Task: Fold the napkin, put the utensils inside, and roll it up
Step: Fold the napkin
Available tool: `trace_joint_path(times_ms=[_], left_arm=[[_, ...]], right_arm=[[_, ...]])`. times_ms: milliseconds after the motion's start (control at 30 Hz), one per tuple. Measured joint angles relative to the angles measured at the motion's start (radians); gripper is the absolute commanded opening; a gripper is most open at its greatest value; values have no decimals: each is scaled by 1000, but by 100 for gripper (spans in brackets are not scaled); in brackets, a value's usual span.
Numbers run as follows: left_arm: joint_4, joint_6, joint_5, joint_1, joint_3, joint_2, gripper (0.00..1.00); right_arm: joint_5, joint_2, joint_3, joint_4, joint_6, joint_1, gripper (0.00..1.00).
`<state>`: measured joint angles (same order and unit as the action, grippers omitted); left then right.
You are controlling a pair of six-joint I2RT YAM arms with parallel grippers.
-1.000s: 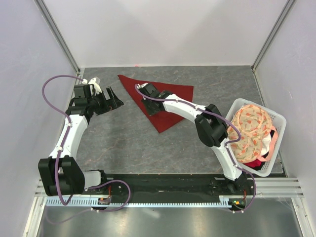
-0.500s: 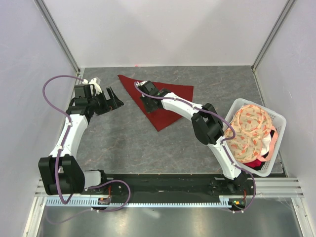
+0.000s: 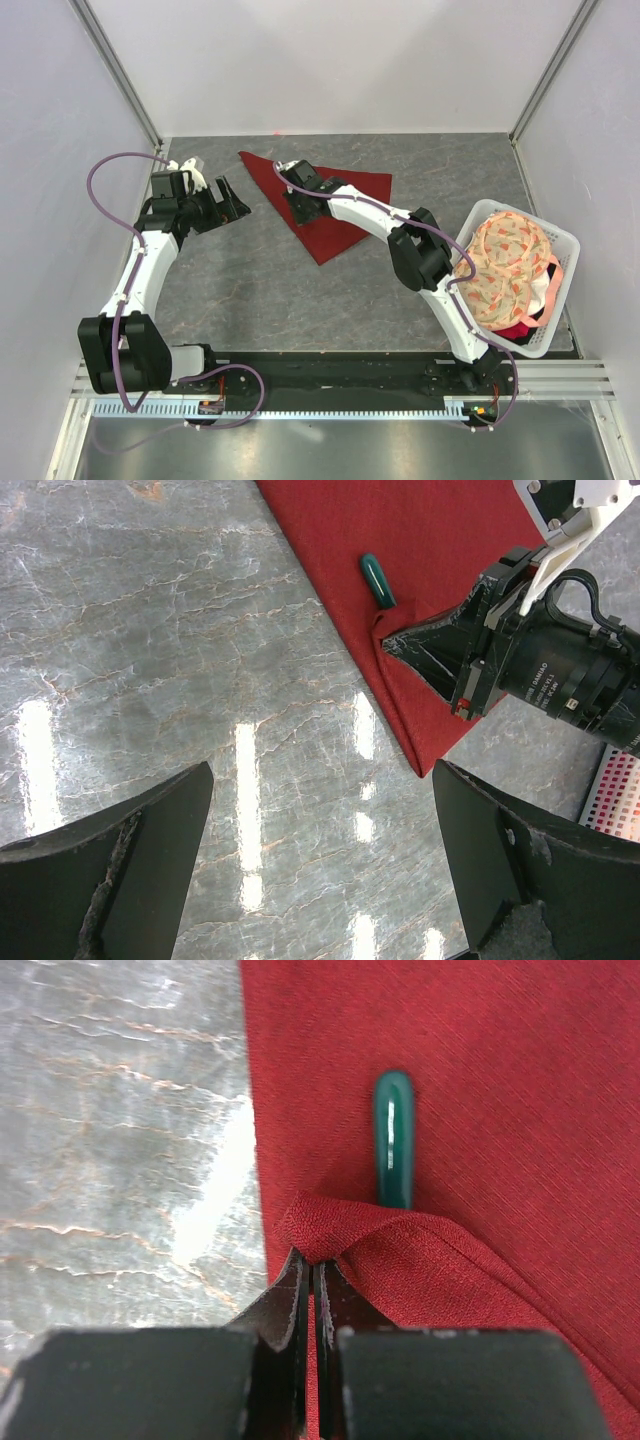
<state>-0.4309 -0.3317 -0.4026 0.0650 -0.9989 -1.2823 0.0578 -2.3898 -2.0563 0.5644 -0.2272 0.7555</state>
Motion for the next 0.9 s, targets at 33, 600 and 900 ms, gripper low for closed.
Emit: trace_joint_path(times_ms=[33,600,900], left_arm=[[0,0,0,0,0,0,98],[0,0,0,0,0,0,98],[0,0,0,0,0,-25,98]], right_arm=[[-9,-1,-2,-2,0,0,3],[-47,6,-15,-19,19,1,66],[-69,190,133,-82,21,2,57]])
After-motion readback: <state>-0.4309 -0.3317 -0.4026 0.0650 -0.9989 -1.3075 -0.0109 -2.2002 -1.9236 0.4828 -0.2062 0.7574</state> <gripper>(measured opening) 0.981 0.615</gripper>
